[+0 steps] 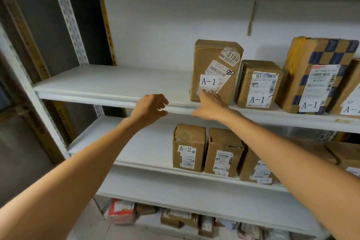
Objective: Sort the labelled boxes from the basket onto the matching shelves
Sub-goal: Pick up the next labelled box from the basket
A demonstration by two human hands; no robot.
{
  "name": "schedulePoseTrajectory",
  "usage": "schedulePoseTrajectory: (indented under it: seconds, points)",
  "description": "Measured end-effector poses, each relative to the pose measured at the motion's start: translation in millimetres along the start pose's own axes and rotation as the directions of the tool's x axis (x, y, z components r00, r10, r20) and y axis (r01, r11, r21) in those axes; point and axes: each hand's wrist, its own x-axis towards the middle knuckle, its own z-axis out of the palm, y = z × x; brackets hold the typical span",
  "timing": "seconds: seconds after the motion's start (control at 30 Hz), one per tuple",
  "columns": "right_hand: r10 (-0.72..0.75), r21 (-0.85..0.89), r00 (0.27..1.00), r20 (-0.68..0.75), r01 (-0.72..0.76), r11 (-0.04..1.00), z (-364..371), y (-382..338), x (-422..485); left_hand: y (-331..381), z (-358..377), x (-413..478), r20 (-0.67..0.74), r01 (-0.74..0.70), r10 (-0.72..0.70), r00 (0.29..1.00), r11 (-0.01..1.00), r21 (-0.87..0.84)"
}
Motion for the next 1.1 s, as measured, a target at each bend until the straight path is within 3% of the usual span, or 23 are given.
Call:
schedulePoseTrajectory:
  seconds: [0.13,0.3,0.47,0.63,0.8,0.97,1.1]
  points:
    - [-0.303,-0.066,0.945,0.122,0.312,0.948,18,-51,7,-36,-35,-39,0.026,0.123,-0.129,0.991,0.979,0.164]
    - [-0.566,-0.05,0.797,0.212,0.587,0.808,49,-130,11,-78,-78,-110,-0.057,0.352,-0.354,0.934,0.874,0.334]
    - [-0.759,0.047,0.583,0.29,0.783,0.62,82,-197,-19,-86,-110,-192,-0.175,0.606,-0.589,0.789,0.7,0.377]
    - [-0.876,0.175,0.347,0.335,0.891,0.42,110,-244,-56,-68,-123,-260,-0.274,0.768,-0.721,0.636,0.562,0.306]
    - [-0.938,0.289,0.073,0.338,0.941,0.178,133,-276,-112,-29,-112,-343,-0.362,0.912,-0.838,0.409,0.364,0.188]
    - [-0.891,0.367,-0.251,0.378,0.924,-0.105,155,-286,-204,37,-76,-449,-0.468,0.996,-0.881,0.067,0.088,-0.022]
    - [-0.767,0.44,-0.499,0.403,0.841,-0.315,170,-267,-302,112,-25,-528,-0.47,0.984,-0.865,-0.177,-0.143,-0.107]
